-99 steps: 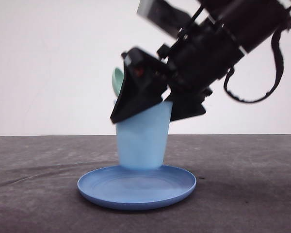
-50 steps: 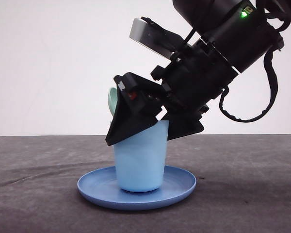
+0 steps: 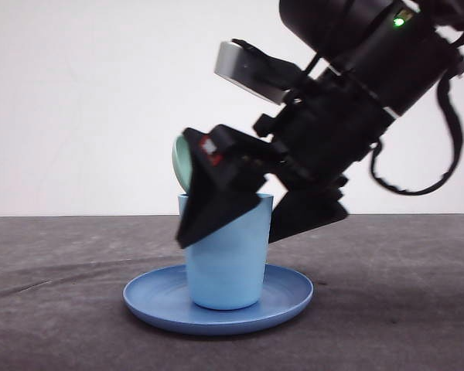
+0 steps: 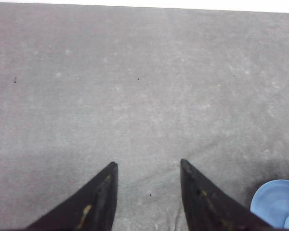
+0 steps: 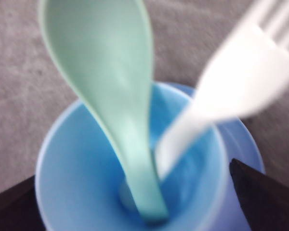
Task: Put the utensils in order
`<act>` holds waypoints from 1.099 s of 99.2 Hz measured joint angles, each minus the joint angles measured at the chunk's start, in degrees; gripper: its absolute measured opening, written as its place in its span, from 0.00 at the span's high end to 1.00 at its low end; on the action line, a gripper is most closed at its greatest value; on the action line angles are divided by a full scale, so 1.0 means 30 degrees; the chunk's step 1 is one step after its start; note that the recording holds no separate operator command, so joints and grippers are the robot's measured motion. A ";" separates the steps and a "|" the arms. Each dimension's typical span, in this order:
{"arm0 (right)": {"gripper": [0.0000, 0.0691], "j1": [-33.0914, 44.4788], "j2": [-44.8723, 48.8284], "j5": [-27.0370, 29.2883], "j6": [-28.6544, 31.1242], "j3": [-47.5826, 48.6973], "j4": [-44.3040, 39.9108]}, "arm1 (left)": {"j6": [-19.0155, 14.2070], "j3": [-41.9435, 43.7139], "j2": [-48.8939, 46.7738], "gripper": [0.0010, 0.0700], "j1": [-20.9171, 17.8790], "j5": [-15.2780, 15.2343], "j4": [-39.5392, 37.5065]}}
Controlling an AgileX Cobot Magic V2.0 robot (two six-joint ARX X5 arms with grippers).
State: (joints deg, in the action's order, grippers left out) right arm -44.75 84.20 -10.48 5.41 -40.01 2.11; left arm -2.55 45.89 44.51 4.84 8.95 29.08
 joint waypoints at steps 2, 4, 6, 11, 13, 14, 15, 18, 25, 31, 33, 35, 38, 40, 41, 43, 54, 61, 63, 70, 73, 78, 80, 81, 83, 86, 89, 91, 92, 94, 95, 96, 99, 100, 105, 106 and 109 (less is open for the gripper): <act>0.02 0.0080 -0.0211 0.0000 0.0000 0.0000 -0.0313 | 0.0000 0.0000 0.0000 0.67 0.0000 0.0000 0.0000; 0.02 0.0182 -0.0532 0.0000 0.0000 0.0000 -0.0736 | 0.0000 0.0000 0.0000 0.67 0.0000 0.0000 0.0007; 0.02 0.0233 -0.0729 0.0000 0.0000 0.0000 -0.1005 | 0.0000 0.0000 0.0000 0.67 0.0000 0.0000 0.0007; 0.02 0.0459 -0.1494 0.0000 -0.0007 0.0000 -0.2055 | 0.0000 0.0000 0.0000 0.67 0.0000 0.0000 0.0007; 0.02 0.0554 -0.1792 0.0000 -0.0015 0.0000 -0.2492 | 0.0000 0.0000 0.0000 0.67 0.0000 0.0000 0.0007; 0.02 0.0605 -0.1945 0.0007 -0.0022 0.0000 -0.2718 | 0.0000 0.0000 0.0000 0.67 0.0000 0.0000 0.0007; 0.02 0.0656 -0.2106 0.0007 -0.0029 0.0000 -0.2943 | 0.0000 0.0000 0.0000 0.67 0.0000 0.0000 0.0007; 0.02 0.0831 -0.2565 0.0007 -0.0095 0.0000 -0.3687 | 0.0000 0.0000 0.0000 0.67 0.0000 0.0000 0.0007; 0.02 0.1370 -0.3789 0.0233 -0.0364 -0.0007 -0.5676 | 0.0000 0.0000 0.0000 0.67 0.0000 0.0000 0.0015; 0.02 0.1931 -0.4932 0.1013 -0.0546 -0.0073 -0.7584 | 0.0000 0.0000 0.0000 0.67 0.0000 0.0000 0.0015; 0.02 0.2142 -0.5311 0.1326 -0.0627 -0.0124 -0.8225 | 0.0000 0.0000 0.0000 0.67 0.0000 0.0000 0.0015; 0.02 0.2375 -0.5654 0.1647 -0.0678 -0.0204 -0.8808 | 0.0000 0.0000 0.0000 0.67 0.0000 0.0000 0.0022; 0.02 0.2798 -0.6156 0.2157 -0.0729 -0.0372 -0.9661 | 0.0000 0.0000 0.0000 0.67 0.0000 0.0000 0.0022; 0.02 0.3111 -0.6492 0.2492 -0.0736 -0.0495 -1.0134 | 0.0000 0.0000 0.0000 0.67 0.0000 0.0000 0.0022; 0.02 0.3271 -0.6637 0.2616 -0.0736 -0.0554 -1.0338 | 0.0000 0.0000 0.0000 0.67 0.0000 0.0000 0.0022; 0.02 0.3599 -0.6936 0.2892 -0.0743 -0.0699 -1.0724 | 0.0000 0.0000 0.0000 0.67 0.0000 0.0000 0.0022; 0.02 0.5508 -0.8459 0.3286 -0.0743 -0.1508 -1.2058 | 0.0000 0.0000 0.0000 0.67 0.0000 0.0000 0.0029; 0.02 0.6674 -0.9216 0.3286 -0.0743 -0.1982 -1.2677 | 0.0000 0.0000 0.0000 0.67 0.0000 0.0000 0.0036; 0.02 0.6994 -0.9377 0.3279 -0.0743 -0.2113 -1.2874 | 0.0000 0.0000 0.0000 0.67 0.0000 0.0000 0.0036; 0.02 0.8116 -0.9755 0.3279 -0.0729 -0.2492 -1.3588 | 0.0000 0.0000 0.0000 0.67 0.0000 0.0000 0.0051; 0.02 0.8597 -0.9865 0.3279 -0.0714 -0.2594 -1.3879 | 0.0000 0.0000 0.0000 0.67 0.0000 0.0000 0.0109; 0.02 0.9479 -1.0010 0.3271 -0.0612 -0.2637 -1.4207 | 0.0000 0.0000 0.0000 0.67 0.0000 0.0000 0.0284; 0.02 0.9785 -1.0025 0.3279 -0.0517 -0.2637 -1.4309 | 0.0000 0.0000 0.0000 0.67 0.0000 0.0000 0.0364; 0.02 0.9916 -1.0032 0.3271 -0.0481 -0.2637 -1.4360 | 0.0000 0.0000 0.0000 0.67 0.0000 0.0000 0.0393; 0.02 1.0200 -1.0032 0.3257 -0.0415 -0.2637 -1.4447 | 0.0000 0.0000 0.0000 0.67 0.0000 0.0000 0.0466; 0.02 1.0586 -1.0032 0.3191 -0.0277 -0.2637 -1.4542 | 0.0000 0.0000 0.0000 0.67 0.0000 0.0000 0.0576; 0.02 1.0943 -1.0018 0.3060 -0.0189 -0.2637 -1.4579 | 0.0000 0.0000 0.0000 0.67 0.0000 0.0000 0.0707; 0.02 1.1132 -1.0018 0.2973 -0.0131 -0.2637 -1.4571 | 0.0000 0.0000 0.0000 0.67 0.0000 0.0000 0.0823; 0.02 1.1213 -1.0018 0.2951 -0.0109 -0.2637 -1.4571 | 0.0000 0.0000 0.0000 0.67 0.0000 0.0000 0.0867; 0.02 1.1336 -1.0018 0.2922 -0.0051 -0.2637 -1.4557 | 0.0000 0.0000 0.0000 0.67 0.0000 0.0000 0.0962; 0.02 1.1387 -1.0018 0.2907 -0.0029 -0.2637 -1.4557 | 0.0000 0.0000 0.0000 0.67 0.0000 0.0000 0.0998; 0.02 1.1438 -1.0018 0.2900 0.0007 -0.2637 -1.4549 | 0.0000 0.0000 0.0000 0.67 0.0000 0.0000 0.1049; 0.02 1.1533 -1.0018 0.2878 0.0044 -0.2637 -1.4535 | 0.0000 0.0000 0.0000 0.67 0.0000 0.0000 0.1158; 0.02 1.1562 -1.0018 0.2878 0.0051 -0.2637 -1.4535 | 0.0000 0.0000 0.0000 0.67 0.0000 0.0000 0.1188; 0.02 1.1584 -1.0018 0.2863 0.0146 -0.2637 -1.4549 | 0.0000 0.0000 0.0000 0.67 0.0000 0.0000 0.1304; 0.02 1.1584 -1.0018 0.2863 0.0146 -0.2637 -1.4549 | 0.0000 0.0000 0.0000 0.67 0.0000 0.0000 0.1311; 0.02 1.1584 -1.0018 0.2856 0.0153 -0.2637 -1.4549 | 0.0000 0.0000 0.0000 0.67 0.0000 0.0000 0.1319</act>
State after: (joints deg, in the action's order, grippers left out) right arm -10.00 54.15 -1.91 5.87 -47.92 -41.54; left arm -2.55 45.89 44.51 4.84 8.95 33.04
